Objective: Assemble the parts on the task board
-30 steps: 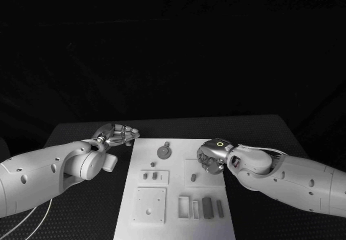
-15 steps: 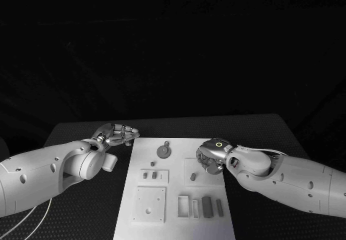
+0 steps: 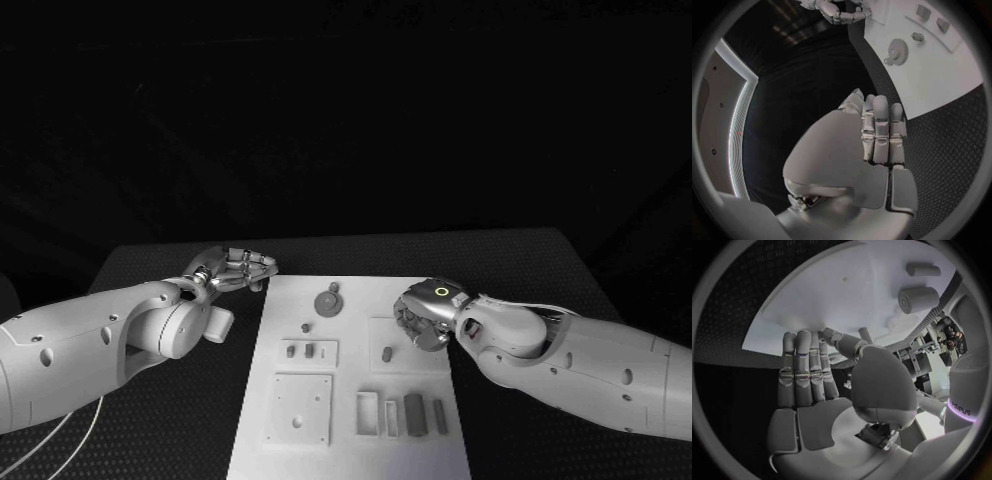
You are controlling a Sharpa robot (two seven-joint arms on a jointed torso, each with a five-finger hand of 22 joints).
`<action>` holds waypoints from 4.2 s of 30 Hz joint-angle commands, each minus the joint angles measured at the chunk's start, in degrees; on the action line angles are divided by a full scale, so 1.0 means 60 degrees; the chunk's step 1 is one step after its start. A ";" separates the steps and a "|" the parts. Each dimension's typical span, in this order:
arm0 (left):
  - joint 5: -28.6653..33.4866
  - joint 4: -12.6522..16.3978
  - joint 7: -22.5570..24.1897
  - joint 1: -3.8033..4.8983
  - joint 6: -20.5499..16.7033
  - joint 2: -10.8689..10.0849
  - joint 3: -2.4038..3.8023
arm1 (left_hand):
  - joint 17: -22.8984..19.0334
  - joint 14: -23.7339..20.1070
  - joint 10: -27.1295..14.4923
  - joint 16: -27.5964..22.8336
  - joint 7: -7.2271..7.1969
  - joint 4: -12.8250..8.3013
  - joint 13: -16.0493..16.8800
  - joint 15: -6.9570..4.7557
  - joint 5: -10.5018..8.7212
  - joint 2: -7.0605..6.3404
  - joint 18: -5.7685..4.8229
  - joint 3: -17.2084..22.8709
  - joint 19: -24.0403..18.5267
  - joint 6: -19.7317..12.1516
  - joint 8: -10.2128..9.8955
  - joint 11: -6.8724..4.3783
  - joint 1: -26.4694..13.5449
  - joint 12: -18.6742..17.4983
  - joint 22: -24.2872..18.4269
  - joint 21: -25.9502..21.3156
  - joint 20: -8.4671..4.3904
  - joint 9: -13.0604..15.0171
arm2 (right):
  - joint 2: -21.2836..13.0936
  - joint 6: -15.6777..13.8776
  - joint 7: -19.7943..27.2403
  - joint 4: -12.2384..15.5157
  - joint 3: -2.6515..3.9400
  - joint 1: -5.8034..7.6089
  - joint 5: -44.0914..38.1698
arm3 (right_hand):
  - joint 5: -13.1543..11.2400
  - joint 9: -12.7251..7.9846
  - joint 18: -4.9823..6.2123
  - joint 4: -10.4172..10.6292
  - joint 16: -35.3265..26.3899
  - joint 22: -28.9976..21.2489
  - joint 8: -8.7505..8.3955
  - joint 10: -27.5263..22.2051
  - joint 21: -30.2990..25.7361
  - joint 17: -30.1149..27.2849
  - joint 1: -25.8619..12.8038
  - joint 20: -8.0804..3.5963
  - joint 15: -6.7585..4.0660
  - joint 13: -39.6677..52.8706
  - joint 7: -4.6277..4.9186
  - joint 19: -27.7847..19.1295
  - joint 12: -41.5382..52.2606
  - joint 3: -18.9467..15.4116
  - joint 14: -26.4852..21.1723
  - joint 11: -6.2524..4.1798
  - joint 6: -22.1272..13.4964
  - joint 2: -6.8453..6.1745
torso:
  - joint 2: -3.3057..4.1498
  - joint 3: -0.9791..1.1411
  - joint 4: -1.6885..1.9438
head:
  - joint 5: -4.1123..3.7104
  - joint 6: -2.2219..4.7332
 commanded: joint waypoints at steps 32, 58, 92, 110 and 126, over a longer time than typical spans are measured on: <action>0.0008 -0.0280 0.0051 0.0012 0.0071 0.0110 0.0006 | 0.0028 0.0085 0.0073 0.0075 0.0037 0.0017 -0.0025 -0.0008 -0.0031 0.0012 -0.0146 -0.0071 0.0096 -0.0003 -0.0050 0.0023 -0.0122 -0.0088 0.0014 -0.0054 -0.0505 -0.0020 | -0.0291 0.0224 0.0627 0.1059 0.0643 0.0238 0.1707 | -0.0014 0.0101 0.0123 0.0010 0.0074 0.0032 0.0042 0.0063 0.0043 0.0101 -0.0099 -0.0025 -0.0071 0.0114 -0.0009 0.0117 0.0054 0.0082 0.0031 -0.0008 0.0045 0.0001 | -0.0019 -0.0014 -0.0014 | 0.0224 -0.0003; 0.0033 -0.1333 0.0122 0.0012 0.0137 0.0933 0.0007 | 0.0032 0.0080 0.0081 0.0079 0.0036 0.0017 -0.0028 -0.0008 -0.0035 0.0015 -0.0146 -0.0076 0.0097 0.0002 -0.0049 0.0022 -0.0129 -0.0094 0.0014 -0.0067 -0.0506 -0.0020 | 0.2035 0.0367 0.0612 0.0851 0.0113 -0.0195 0.0509 | -0.0008 0.0147 0.0123 -0.0033 0.0063 0.0043 0.0017 0.0034 0.0037 0.0146 -0.0123 -0.0041 -0.0083 0.0166 0.0006 0.0140 0.0028 0.0060 0.0025 0.0002 0.0003 0.0083 | -0.0376 -0.0124 0.0001 | 0.1179 -0.0327; 0.0033 -0.1257 0.0105 0.0012 0.0206 0.0940 0.0007 | 0.0041 0.0079 0.0084 0.0091 0.0039 0.0017 -0.0038 -0.0009 -0.0038 0.0019 -0.0146 -0.0083 0.0099 -0.0002 -0.0055 0.0023 -0.0135 -0.0111 0.0012 -0.0092 -0.0505 -0.0022 | 0.2573 0.0534 0.0752 0.0231 -0.0165 -0.0961 0.0147 | -0.0005 0.0194 0.0123 -0.0101 0.0044 0.0051 0.0001 0.0023 0.0023 0.0175 -0.0148 -0.0043 -0.0083 0.0219 0.0010 0.0146 0.0011 0.0045 0.0028 0.0004 -0.0012 0.0132 | -0.0375 -0.0127 0.0020 | 0.1556 -0.0654; 0.0033 -0.1220 0.0095 0.0012 0.0253 0.0942 0.0007 | 0.0043 0.0075 0.0079 0.0093 0.0046 0.0015 -0.0045 -0.0006 -0.0039 0.0018 -0.0146 -0.0087 0.0103 -0.0006 -0.0059 0.0026 -0.0137 -0.0123 0.0013 -0.0102 -0.0504 -0.0023 | 0.2633 0.0613 0.0798 0.0103 -0.0180 -0.1018 0.0159 | -0.0002 0.0217 0.0123 -0.0133 0.0034 0.0053 -0.0006 0.0021 0.0015 0.0188 -0.0169 -0.0042 -0.0082 0.0245 0.0012 0.0150 0.0003 0.0037 0.0031 0.0005 -0.0015 0.0160 | -0.0377 -0.0123 0.0012 | 0.1574 -0.0740; 0.0033 -0.1213 0.0086 0.0012 0.0270 0.0932 0.0007 | 0.0045 0.0073 0.0078 0.0095 0.0049 0.0014 -0.0049 -0.0004 -0.0040 0.0020 -0.0146 -0.0089 0.0105 -0.0008 -0.0062 0.0028 -0.0138 -0.0131 0.0014 -0.0110 -0.0504 -0.0024 | 0.2657 0.0776 0.0787 0.0029 -0.0219 -0.1022 0.0120 | 0.0001 0.0238 0.0123 -0.0168 0.0024 0.0056 -0.0014 0.0019 0.0007 0.0198 -0.0188 -0.0041 -0.0081 0.0269 0.0014 0.0150 -0.0003 0.0030 0.0034 0.0005 -0.0018 0.0179 | -0.0376 -0.0124 0.0019 | 0.1562 -0.0759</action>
